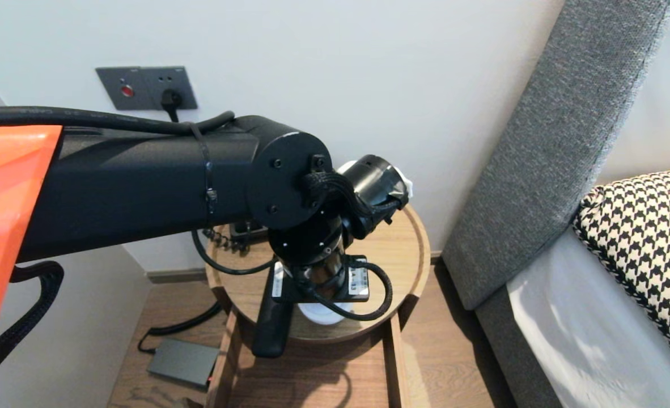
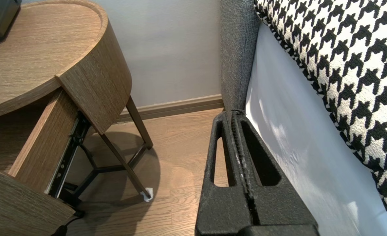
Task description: Take the remote control out of the drawer one by one and place them on the table
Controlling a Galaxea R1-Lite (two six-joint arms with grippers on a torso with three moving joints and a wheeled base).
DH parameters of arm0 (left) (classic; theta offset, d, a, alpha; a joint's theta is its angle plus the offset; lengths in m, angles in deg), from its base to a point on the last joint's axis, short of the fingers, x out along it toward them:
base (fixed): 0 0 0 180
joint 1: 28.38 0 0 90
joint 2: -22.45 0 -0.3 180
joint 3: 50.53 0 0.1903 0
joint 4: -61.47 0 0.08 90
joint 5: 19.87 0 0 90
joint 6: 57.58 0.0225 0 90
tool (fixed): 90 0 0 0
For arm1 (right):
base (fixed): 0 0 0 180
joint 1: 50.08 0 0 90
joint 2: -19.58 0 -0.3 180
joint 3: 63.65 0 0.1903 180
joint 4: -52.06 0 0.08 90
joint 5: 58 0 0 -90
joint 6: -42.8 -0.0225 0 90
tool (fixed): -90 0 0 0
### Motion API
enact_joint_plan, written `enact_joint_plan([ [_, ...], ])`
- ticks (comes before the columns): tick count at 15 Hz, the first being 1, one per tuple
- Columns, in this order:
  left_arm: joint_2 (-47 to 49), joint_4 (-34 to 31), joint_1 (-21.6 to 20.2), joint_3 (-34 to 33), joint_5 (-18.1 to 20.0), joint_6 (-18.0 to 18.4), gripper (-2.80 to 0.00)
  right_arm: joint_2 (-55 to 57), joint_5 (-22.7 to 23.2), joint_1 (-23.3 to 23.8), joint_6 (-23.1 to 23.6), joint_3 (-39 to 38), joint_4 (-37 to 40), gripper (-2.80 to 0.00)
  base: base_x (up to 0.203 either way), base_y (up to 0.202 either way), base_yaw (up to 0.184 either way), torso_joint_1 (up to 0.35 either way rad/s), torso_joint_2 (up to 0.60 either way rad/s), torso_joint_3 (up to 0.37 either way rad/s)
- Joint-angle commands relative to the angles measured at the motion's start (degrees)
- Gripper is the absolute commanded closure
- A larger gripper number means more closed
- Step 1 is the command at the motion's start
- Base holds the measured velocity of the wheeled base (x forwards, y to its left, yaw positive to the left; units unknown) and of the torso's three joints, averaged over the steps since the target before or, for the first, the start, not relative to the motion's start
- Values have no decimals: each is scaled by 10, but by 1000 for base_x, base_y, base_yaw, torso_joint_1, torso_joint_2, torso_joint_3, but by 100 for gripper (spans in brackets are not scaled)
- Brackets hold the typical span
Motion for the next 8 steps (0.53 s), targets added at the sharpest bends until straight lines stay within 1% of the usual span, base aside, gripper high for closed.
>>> enact_joint_plan([
  [1, 4, -7, -1, 0, -2, 3, 0, 0, 0, 0, 0, -14, 0, 0, 0, 0, 0, 0, 0, 0],
  [4, 17, -15, -2, 0, -6, 7, 0, 0, 0, 0, 0, -14, 0, 0, 0, 0, 0, 0, 0, 0],
  [6, 20, -14, -2, 0, -22, 9, 0, 0, 0, 0, -1, -14, 0, 0, 0, 0, 0, 0, 0, 0],
  [8, 21, -16, -6, 0, -27, 15, 0, 0, 0, 0, 0, -14, 0, 0, 0, 0, 0, 0, 0, 0],
])
